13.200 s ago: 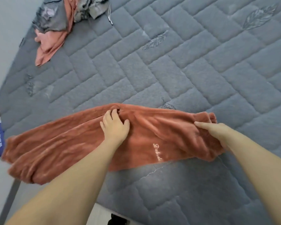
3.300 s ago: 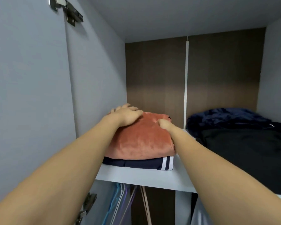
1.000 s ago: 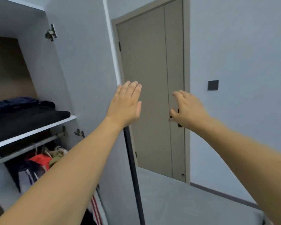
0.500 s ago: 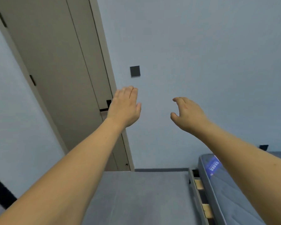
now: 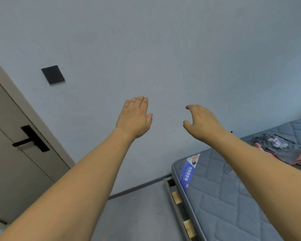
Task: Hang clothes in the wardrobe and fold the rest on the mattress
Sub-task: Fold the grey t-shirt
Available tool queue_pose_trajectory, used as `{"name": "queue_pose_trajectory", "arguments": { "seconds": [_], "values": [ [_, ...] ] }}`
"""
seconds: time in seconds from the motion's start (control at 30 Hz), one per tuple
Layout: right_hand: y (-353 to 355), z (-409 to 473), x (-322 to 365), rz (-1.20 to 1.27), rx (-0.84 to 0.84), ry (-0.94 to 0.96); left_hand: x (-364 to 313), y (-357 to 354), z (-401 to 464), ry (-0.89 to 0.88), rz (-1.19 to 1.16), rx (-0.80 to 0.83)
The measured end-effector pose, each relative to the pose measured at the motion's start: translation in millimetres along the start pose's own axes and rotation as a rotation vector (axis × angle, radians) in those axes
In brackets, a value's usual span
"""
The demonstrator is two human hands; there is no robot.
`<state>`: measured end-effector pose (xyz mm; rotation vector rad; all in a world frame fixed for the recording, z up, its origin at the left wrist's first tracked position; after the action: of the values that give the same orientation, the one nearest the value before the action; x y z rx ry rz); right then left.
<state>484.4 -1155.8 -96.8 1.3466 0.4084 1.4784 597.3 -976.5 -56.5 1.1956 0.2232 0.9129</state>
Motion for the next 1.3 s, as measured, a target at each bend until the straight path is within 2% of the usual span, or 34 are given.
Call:
{"name": "queue_pose_trajectory", "arguments": {
  "seconds": [0.27,0.47,0.63,0.73,0.93,1.07,1.2,1.3],
  "values": [
    [-42,96,-159,0.023,0.005,-0.186,-75,-130,159,-0.187,-0.108,0.079],
    [-81,132,-317,-0.002,-0.030,-0.433,-199,-264,285,-0.412,-0.244,0.162],
    [-85,110,-435,-0.026,-0.030,-0.656,-315,-331,319,-0.590,-0.327,0.232],
    [-89,93,-509,-0.067,-0.076,-0.719,-384,-367,327,-0.685,-0.383,0.192],
    [-154,63,-683,-0.116,-0.301,-0.791,-546,-517,325,-0.746,-0.547,0.304],
    [-205,30,-799,-0.226,-0.319,-0.833,-642,-608,317,-0.813,-0.648,0.391],
    [-216,23,-886,-0.327,-0.387,-0.849,-718,-649,342,-0.808,-0.833,0.410],
    [-231,28,-944,-0.332,-0.313,-0.866,-784,-670,370,-0.778,-0.909,0.405]
  ]
}}
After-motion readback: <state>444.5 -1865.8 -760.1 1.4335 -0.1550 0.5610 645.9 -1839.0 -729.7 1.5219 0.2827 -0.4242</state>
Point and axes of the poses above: each hand's wrist, its own z-axis towards the middle knuckle, its own y-axis out of the back of the hand, x = y × z, the point moved 5 cm from there along z, towards the middle knuckle, and after that the axes turned 9 degrees about z, right-handed, at the moved point
